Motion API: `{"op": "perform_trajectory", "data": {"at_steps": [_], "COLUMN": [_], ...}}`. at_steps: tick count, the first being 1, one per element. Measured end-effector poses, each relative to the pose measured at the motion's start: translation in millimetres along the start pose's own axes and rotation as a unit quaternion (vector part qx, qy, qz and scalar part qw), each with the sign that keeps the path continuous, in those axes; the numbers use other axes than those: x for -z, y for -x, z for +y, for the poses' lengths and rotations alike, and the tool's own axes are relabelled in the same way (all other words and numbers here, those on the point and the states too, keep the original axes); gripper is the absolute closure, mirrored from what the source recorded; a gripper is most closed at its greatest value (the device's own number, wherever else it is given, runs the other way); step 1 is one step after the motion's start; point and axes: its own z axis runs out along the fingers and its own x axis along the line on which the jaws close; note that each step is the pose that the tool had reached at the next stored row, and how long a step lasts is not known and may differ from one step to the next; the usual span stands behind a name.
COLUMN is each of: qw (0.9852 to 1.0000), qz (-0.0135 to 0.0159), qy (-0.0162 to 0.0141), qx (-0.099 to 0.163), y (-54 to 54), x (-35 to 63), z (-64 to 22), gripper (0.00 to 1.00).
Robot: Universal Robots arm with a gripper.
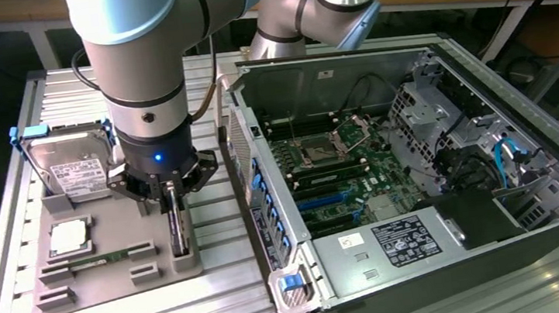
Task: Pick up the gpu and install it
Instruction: 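Pick up the gpu and move the gpu toward the slot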
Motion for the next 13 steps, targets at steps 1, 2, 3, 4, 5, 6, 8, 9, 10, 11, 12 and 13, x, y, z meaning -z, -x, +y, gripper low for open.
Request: {"op": "perform_trajectory", "data": {"at_steps": [1,2,3,4,5,6,8,9,10,11,12,13], "qw": [1.0,1.0,1.0,1.0,1.0,1.0,1.0,1.0,1.0,1.0,1.0,1.0], "qz": [0.0,0.0,0.0,0.0,-0.0001,-0.0002,0.0001,0.0,0.0,0.0,0.0,0.0], "qy": [0.0,0.0,0.0,0.0,0.0001,0.0001,-0.0001,0.0,0.0,0.0,0.0,0.0], "qx": [0.0,0.0,0.0,0.0,0.0,0.0,0.0,0.0,0.0,0.0,0.0,0.0], "y": [0.0,0.0,0.0,0.0,0.0,0.0,0.0,0.0,0.0,0.0,0.0,0.1], "x": [0.0,0.0,0.0,0.0,0.0,0.1,1.3,2.2,3.2,3.9,5.0,6.2], "z": [0.0,0.0,0.0,0.0,0.0,0.1,0.1,0.1,0.1,0.2,0.2,0.3], "gripper": [0.73,0.73,0.73,0.73,0.73,0.73,0.73,0.73,0.73,0.73,0.73,0.73]}}
